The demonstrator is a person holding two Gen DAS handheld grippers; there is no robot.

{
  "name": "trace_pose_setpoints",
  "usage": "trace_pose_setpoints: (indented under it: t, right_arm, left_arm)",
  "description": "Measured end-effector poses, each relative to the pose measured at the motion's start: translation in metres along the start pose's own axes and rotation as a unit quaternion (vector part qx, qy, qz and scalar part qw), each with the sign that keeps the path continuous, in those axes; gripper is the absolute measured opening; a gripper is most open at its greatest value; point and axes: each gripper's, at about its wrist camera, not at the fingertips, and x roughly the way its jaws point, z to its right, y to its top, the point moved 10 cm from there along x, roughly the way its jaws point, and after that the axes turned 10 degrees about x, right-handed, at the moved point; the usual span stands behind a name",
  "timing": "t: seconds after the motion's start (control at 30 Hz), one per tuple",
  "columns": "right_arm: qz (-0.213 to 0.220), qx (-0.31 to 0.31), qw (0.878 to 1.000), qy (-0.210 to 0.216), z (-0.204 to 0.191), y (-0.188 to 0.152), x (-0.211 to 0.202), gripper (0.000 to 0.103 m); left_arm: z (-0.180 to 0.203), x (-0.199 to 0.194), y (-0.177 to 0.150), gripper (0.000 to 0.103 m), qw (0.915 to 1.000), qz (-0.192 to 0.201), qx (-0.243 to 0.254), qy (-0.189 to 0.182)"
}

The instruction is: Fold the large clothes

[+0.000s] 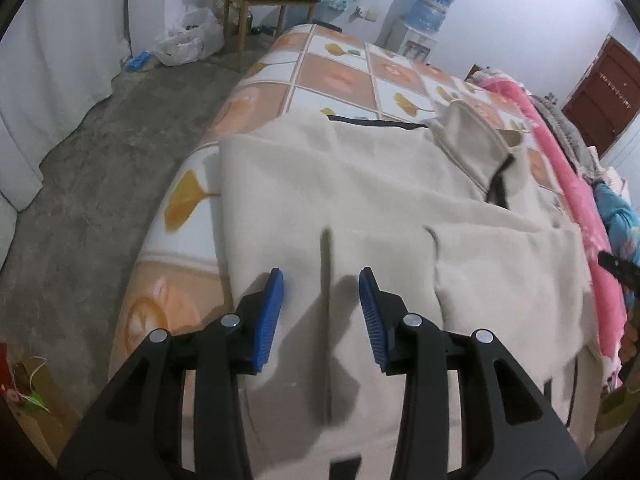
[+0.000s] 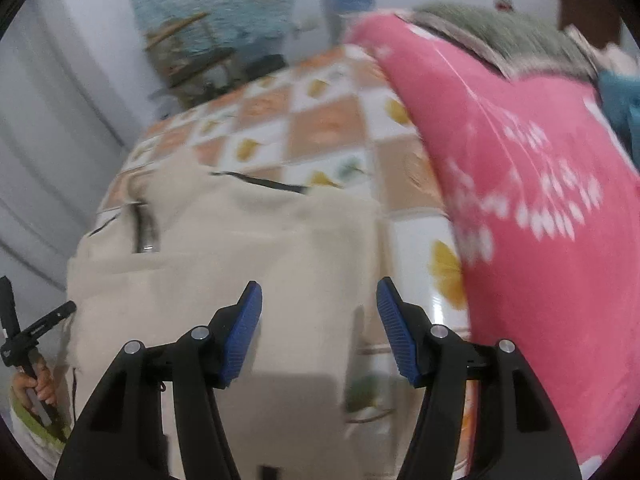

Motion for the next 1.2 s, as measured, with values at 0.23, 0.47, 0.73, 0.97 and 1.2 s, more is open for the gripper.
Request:
trace_pose_setpoints:
  t: [0.23,0.47,0.73,0.97,1.2]
  right_arm:
    - [-0.007,0.011,1.000,0.005,0.013,0.001,0.028,0.053]
    - [-0.002,-0.014,1.000,-0.007,0.007,0.010,0.039,0.008]
    - [0.021,-0.021,1.000,-0.009,0.009,0.014,0.028,0.006]
    - [0.034,-0.030,0.999,-0.019,0.009,0.016,0.028,0.006]
    - [0.038,-0.045,0.998,-0.034,0.007,0.015,0.036,0.006]
  left_arm:
    - [0.009,0.000,0.009,0.020,0.9973,0.025,0.053,0.045]
    - [0.031,-0.025,0.016,0.001,0.9863,0.076,0.126,0.076]
    - [0.038,-0.078,0.046,0.001,0.9758,0.173,0.107,0.081]
    - [0.017,-0.056,0.040,0.001,0.9834,0.144,0.069,0.086]
    - [0.001,-0.021,0.016,0.001,0.9817,0.115,0.081,0.129]
